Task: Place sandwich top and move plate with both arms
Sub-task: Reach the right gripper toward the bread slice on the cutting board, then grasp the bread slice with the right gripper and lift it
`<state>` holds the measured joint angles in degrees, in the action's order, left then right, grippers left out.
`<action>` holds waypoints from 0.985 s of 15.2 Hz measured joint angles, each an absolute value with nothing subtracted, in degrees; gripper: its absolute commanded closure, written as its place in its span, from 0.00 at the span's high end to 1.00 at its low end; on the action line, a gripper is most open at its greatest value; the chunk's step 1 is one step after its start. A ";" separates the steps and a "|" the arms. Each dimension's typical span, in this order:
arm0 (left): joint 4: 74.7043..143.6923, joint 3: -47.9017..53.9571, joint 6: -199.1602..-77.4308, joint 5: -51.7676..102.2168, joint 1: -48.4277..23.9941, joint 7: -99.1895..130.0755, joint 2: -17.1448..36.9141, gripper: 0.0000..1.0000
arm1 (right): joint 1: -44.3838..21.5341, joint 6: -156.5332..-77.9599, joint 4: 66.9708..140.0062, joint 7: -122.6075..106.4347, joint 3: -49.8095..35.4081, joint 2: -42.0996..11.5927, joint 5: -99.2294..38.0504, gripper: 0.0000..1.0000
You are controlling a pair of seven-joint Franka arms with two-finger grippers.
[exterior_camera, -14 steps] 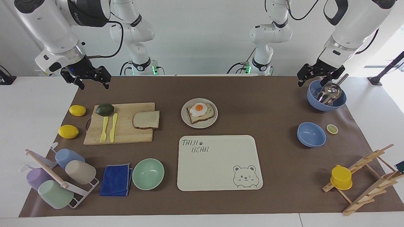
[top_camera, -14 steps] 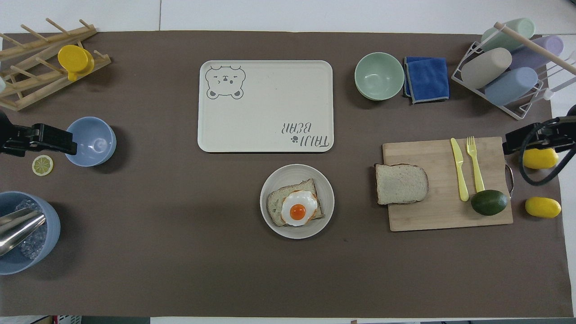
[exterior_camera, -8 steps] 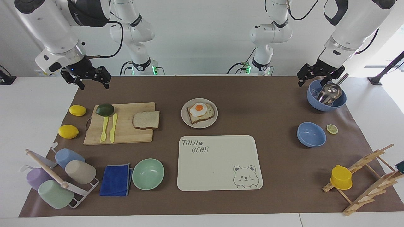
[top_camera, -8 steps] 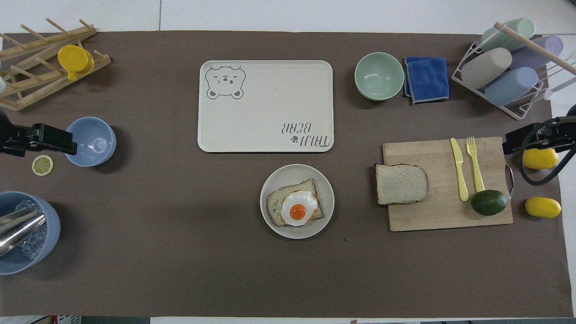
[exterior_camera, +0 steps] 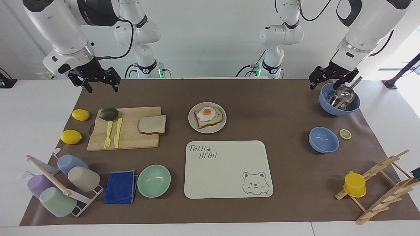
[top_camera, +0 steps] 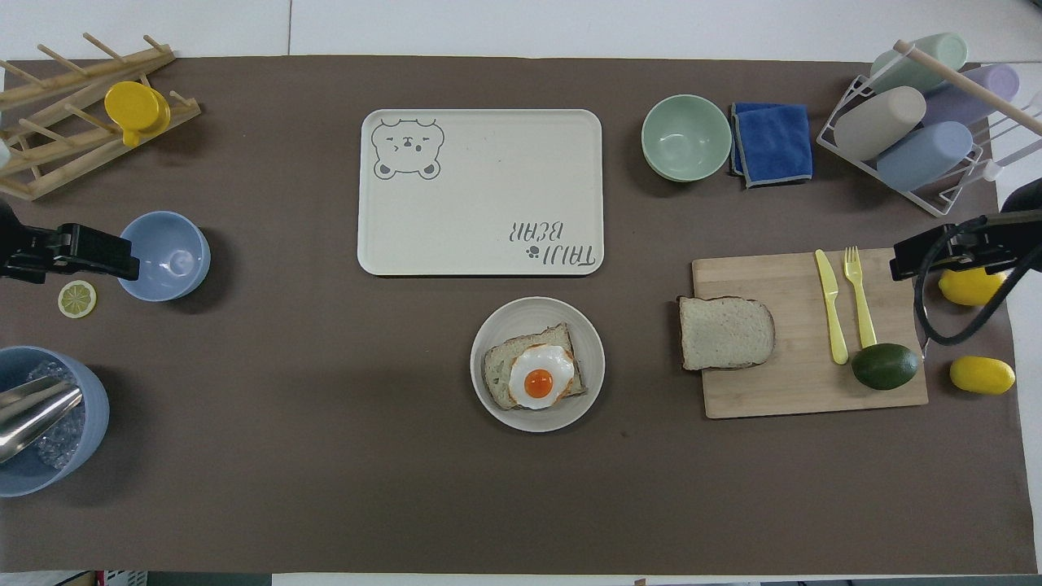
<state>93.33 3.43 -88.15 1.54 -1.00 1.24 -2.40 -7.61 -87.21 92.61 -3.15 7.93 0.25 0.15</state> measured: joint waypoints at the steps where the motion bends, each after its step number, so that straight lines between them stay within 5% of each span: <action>1: 93.33 3.43 -88.15 1.54 -1.00 1.24 -2.40 1.00 | -8.83 -89.15 93.77 -3.14 7.66 0.42 -0.13 1.00; 4: 93.33 3.43 -88.15 1.54 -1.00 1.24 -2.40 1.00 | -13.50 -94.75 97.91 1.38 3.77 -0.51 0.19 1.00; 10: 93.33 3.43 -88.15 1.54 -1.00 1.24 -2.40 1.00 | -15.33 -108.43 102.70 12.96 -5.80 -11.50 6.76 1.00; 15: 93.33 3.43 -88.15 1.54 -1.00 1.24 -2.40 1.00 | -19.35 -108.99 106.94 24.64 -5.91 -16.52 14.31 1.00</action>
